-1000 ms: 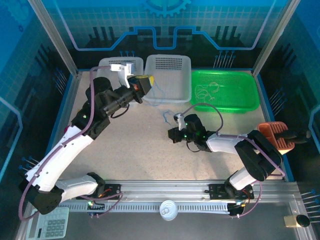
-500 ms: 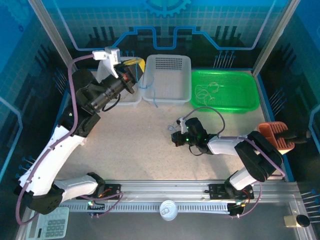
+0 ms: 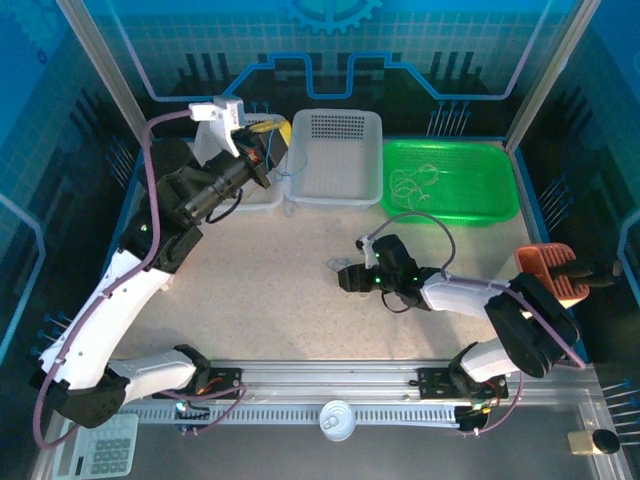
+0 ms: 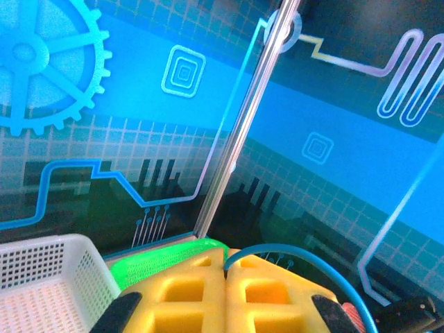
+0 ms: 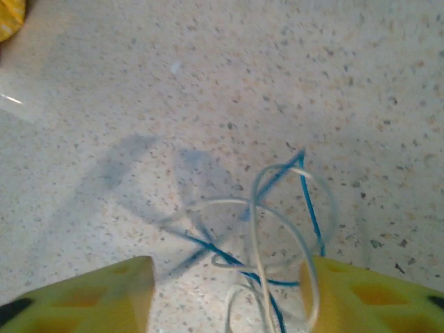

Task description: Untangle the cables

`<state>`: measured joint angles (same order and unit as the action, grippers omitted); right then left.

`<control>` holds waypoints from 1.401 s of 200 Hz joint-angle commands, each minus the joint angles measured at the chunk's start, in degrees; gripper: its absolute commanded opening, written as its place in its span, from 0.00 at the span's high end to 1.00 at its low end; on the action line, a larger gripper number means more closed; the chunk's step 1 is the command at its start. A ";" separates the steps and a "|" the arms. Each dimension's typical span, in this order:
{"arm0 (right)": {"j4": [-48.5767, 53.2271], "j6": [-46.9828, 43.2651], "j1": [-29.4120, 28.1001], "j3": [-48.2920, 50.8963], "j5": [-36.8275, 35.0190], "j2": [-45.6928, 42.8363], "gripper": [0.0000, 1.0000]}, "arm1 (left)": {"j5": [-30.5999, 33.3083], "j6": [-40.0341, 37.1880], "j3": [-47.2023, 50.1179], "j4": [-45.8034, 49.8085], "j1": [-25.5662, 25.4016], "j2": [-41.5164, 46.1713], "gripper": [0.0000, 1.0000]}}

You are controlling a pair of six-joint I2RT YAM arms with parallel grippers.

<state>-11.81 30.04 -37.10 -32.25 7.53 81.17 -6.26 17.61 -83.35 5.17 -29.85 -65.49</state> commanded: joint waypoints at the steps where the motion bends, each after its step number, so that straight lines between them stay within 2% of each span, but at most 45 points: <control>1: 7.59 -2.11 -0.89 -3.61 -1.01 -4.87 0.34 | -0.50 0.61 2.82 -1.43 0.42 1.13 1.00; 17: 11.40 -3.03 -1.07 -4.83 -1.95 -7.97 0.26 | -0.50 1.45 4.90 -2.17 0.45 1.50 1.00; 44: 16.78 -3.93 -1.00 -6.05 -3.93 -12.86 0.22 | -0.44 2.34 8.07 -2.98 0.41 1.98 1.00; 76: 21.38 -5.07 -0.96 -8.36 -4.81 -18.49 0.21 | -0.42 3.70 11.69 -3.94 0.44 2.52 1.00; 115: 23.39 -7.55 -1.07 -12.60 -1.28 -22.53 0.22 | -0.15 4.75 14.86 -5.17 0.41 2.74 1.00; 225: 21.89 -9.87 -2.06 -25.06 4.47 -19.76 0.22 | -3.01 8.79 20.01 -10.17 0.43 2.30 1.00; 280: 17.49 -10.71 -2.12 -23.80 10.97 -18.56 0.20 | -2.96 9.99 19.72 -11.23 0.43 1.40 1.00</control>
<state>9.17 20.38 -38.37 -56.16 13.72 62.24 -7.86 26.06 -63.16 -2.98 -29.78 -64.07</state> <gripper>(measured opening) 0.789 0.051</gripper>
